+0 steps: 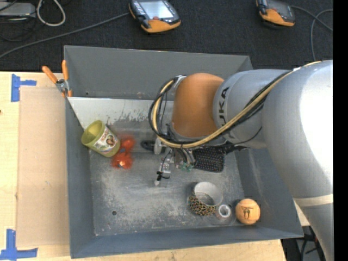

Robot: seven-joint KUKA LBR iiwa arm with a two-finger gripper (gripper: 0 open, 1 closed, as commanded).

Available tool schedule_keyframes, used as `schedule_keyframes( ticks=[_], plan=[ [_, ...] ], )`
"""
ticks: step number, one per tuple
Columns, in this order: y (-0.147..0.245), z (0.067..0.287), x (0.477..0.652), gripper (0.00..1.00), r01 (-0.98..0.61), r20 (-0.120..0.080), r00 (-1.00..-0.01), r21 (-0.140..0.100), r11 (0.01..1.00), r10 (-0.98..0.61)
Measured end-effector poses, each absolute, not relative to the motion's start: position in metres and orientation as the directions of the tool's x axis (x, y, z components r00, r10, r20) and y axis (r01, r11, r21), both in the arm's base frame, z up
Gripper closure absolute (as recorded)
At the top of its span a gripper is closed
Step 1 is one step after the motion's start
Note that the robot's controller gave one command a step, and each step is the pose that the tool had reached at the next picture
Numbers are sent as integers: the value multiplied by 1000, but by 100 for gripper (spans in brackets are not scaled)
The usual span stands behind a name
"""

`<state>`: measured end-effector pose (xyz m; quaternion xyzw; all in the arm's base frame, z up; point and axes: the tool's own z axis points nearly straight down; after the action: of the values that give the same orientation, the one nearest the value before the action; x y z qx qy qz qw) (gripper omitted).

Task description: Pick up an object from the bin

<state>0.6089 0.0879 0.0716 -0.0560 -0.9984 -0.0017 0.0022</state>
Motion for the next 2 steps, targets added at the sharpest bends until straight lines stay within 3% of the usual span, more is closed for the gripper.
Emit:
schedule_keyframes(
  ticks=[1,2],
  plan=[
    [120,73,602,0,33,0,-999,4,999,33],
    [47,86,598,0,-7,3,-1000,5,1000,-7]
  ],
)
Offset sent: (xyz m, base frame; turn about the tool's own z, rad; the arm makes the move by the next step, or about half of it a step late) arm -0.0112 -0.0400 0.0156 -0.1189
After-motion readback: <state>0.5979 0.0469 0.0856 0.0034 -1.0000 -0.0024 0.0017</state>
